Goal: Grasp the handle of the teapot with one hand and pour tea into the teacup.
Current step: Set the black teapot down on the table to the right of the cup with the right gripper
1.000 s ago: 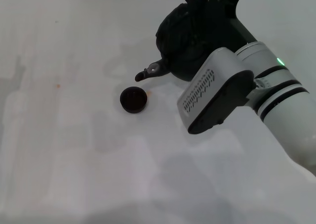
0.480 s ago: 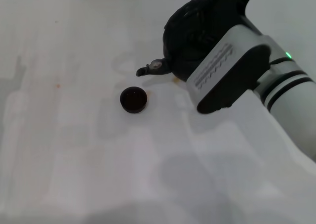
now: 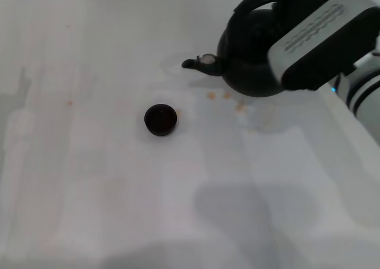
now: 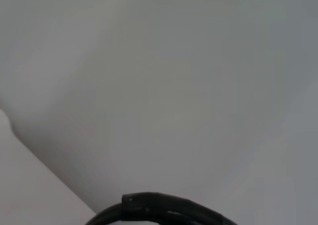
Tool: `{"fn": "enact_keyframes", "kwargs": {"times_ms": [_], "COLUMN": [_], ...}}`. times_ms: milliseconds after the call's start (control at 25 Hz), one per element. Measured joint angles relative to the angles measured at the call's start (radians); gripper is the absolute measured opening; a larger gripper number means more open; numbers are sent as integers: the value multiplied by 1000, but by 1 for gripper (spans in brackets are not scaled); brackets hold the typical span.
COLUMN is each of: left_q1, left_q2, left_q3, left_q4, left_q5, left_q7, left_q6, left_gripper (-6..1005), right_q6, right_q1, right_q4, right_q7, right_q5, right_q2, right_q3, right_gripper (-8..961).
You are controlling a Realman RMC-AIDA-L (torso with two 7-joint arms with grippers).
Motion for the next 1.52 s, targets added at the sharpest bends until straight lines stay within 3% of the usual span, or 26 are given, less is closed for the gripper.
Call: {"fn": "enact_keyframes", "kwargs": {"times_ms": [560,1520], "left_q1": [-4,-12], "left_q2": [0,2], "left_q3": [-7,-7], "left_q4": [-2,-2], "left_q5": [0,0], "left_q7": [0,0], "left_q6": [0,1], "left_gripper": [866,866], "right_q6": [-133,-209], "right_q1": [-129,-147], "right_q4": [-56,-1], "right_q7": [10,93], "right_q5": [52,54], "right_q2": [2,1], "right_q3": [112,154], "right_gripper": [151,176]}}
